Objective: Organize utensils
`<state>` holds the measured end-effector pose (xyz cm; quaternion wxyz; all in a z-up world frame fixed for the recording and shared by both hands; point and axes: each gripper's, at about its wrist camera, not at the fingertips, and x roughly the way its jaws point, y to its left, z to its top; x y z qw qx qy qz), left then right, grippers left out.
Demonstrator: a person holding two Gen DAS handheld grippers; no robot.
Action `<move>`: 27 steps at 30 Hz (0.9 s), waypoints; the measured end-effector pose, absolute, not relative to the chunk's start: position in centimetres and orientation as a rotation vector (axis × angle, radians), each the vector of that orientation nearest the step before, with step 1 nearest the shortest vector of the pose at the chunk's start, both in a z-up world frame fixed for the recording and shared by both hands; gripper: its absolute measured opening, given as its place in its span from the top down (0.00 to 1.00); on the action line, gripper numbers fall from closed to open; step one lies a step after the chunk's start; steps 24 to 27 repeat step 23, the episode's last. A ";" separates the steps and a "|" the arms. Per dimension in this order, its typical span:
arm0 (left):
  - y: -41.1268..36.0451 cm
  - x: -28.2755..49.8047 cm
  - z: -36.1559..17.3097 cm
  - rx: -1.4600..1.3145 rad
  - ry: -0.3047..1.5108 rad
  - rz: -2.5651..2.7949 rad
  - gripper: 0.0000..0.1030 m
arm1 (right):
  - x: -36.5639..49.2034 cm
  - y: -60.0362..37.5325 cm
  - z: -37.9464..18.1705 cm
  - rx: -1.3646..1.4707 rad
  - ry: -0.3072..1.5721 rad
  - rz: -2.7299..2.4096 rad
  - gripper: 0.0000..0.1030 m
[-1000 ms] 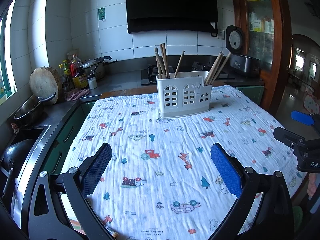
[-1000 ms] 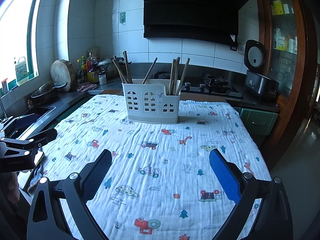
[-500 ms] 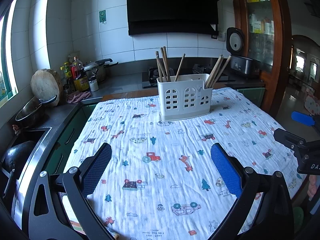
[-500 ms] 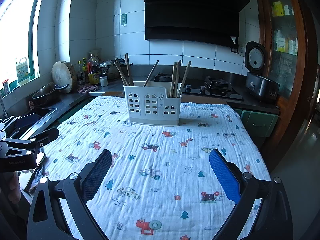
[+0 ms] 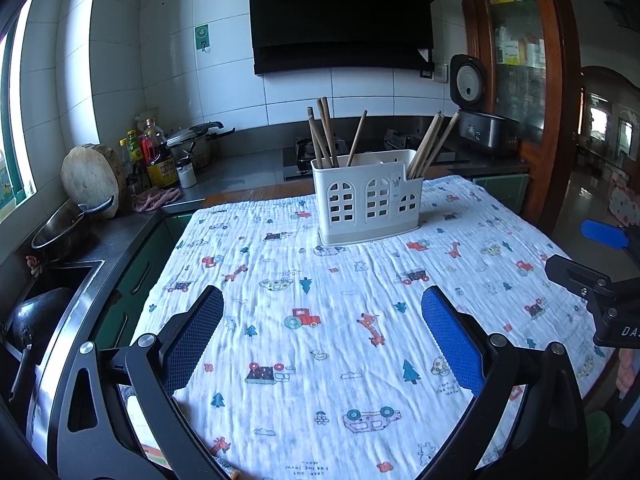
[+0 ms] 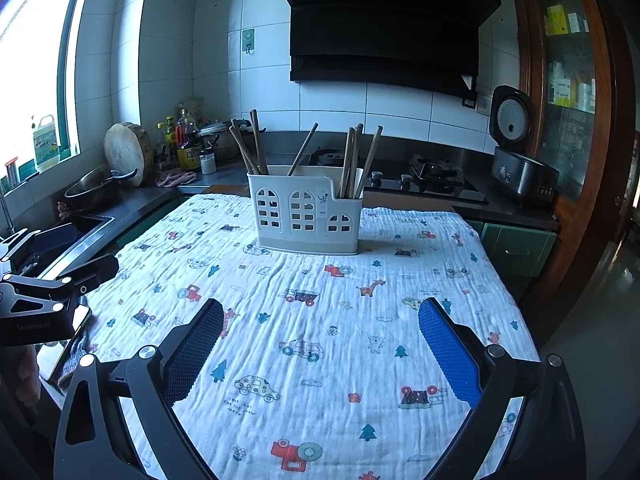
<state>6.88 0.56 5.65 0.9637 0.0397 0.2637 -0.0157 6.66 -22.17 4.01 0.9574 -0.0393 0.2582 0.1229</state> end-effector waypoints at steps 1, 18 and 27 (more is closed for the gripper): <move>0.5 6.9 5.6 0.080 0.533 -0.031 0.05 | 6.7 -22.1 4.0 -0.082 0.523 0.247 0.08; 0.5 7.3 5.2 0.079 0.544 -0.022 0.05 | 7.0 -22.2 3.5 -0.081 0.536 0.243 0.08; 0.6 7.4 5.1 0.070 0.549 -0.025 0.05 | 7.2 -22.2 3.3 -0.082 0.540 0.244 0.08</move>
